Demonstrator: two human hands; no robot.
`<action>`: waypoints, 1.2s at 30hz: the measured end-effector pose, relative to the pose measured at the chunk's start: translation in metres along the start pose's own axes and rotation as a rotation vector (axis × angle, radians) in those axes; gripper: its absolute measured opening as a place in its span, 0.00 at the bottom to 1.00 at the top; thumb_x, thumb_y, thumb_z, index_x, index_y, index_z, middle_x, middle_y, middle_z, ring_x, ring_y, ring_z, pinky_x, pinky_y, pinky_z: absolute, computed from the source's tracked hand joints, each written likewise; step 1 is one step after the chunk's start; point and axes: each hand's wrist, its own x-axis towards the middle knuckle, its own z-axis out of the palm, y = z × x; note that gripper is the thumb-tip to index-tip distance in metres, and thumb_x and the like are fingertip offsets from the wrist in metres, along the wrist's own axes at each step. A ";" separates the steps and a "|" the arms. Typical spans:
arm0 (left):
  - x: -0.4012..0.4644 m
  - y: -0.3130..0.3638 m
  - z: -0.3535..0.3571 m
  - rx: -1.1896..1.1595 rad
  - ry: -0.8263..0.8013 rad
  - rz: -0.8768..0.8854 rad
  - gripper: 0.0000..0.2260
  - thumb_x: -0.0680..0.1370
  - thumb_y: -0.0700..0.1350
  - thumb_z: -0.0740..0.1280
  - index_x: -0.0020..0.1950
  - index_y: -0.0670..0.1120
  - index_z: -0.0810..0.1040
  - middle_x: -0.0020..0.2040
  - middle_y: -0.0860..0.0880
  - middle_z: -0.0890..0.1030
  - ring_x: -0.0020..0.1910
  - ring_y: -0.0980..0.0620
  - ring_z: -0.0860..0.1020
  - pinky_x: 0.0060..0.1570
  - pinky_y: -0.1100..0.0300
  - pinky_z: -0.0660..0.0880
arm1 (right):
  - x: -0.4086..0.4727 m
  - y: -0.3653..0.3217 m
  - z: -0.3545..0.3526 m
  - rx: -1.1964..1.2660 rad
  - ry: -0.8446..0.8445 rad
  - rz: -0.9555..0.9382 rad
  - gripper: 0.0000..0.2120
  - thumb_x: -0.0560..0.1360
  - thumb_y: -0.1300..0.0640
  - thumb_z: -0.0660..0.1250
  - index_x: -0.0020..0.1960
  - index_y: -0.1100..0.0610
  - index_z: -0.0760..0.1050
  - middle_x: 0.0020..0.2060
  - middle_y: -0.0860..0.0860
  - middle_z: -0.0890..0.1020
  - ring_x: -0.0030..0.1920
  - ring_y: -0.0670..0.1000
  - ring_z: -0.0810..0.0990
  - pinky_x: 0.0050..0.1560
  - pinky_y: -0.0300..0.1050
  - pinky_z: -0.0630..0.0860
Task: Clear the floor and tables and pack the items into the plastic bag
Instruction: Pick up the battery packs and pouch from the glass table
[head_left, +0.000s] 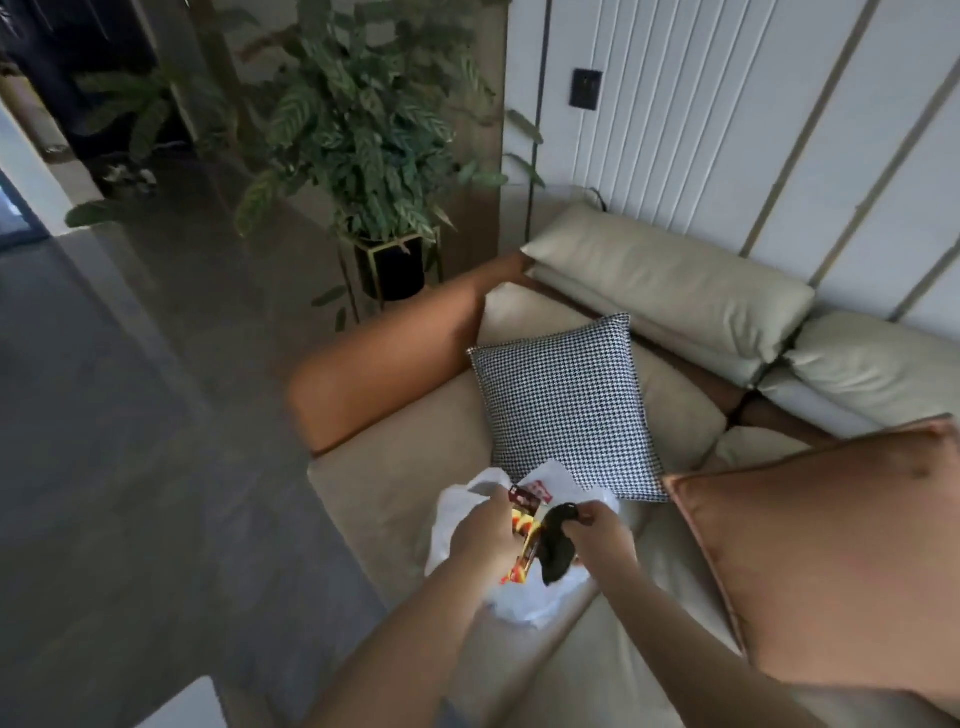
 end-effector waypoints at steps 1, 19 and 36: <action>0.009 -0.002 -0.005 0.027 -0.014 0.022 0.22 0.77 0.47 0.65 0.69 0.45 0.64 0.57 0.44 0.77 0.54 0.47 0.78 0.53 0.57 0.76 | 0.002 -0.006 0.000 0.016 0.027 0.029 0.09 0.73 0.61 0.62 0.52 0.59 0.76 0.38 0.53 0.80 0.40 0.54 0.81 0.47 0.49 0.81; 0.112 -0.006 0.013 0.120 -0.212 0.246 0.23 0.78 0.39 0.64 0.71 0.46 0.61 0.59 0.44 0.79 0.55 0.44 0.80 0.51 0.52 0.78 | 0.070 -0.022 0.028 0.082 0.088 0.204 0.13 0.71 0.62 0.61 0.54 0.56 0.74 0.34 0.49 0.77 0.43 0.56 0.82 0.47 0.57 0.81; 0.185 -0.016 0.063 0.635 -0.427 0.403 0.22 0.80 0.38 0.59 0.75 0.45 0.62 0.67 0.43 0.73 0.64 0.42 0.74 0.67 0.43 0.65 | 0.154 0.010 0.074 -0.186 -0.206 0.175 0.13 0.77 0.57 0.58 0.61 0.56 0.71 0.54 0.54 0.81 0.53 0.55 0.80 0.51 0.46 0.76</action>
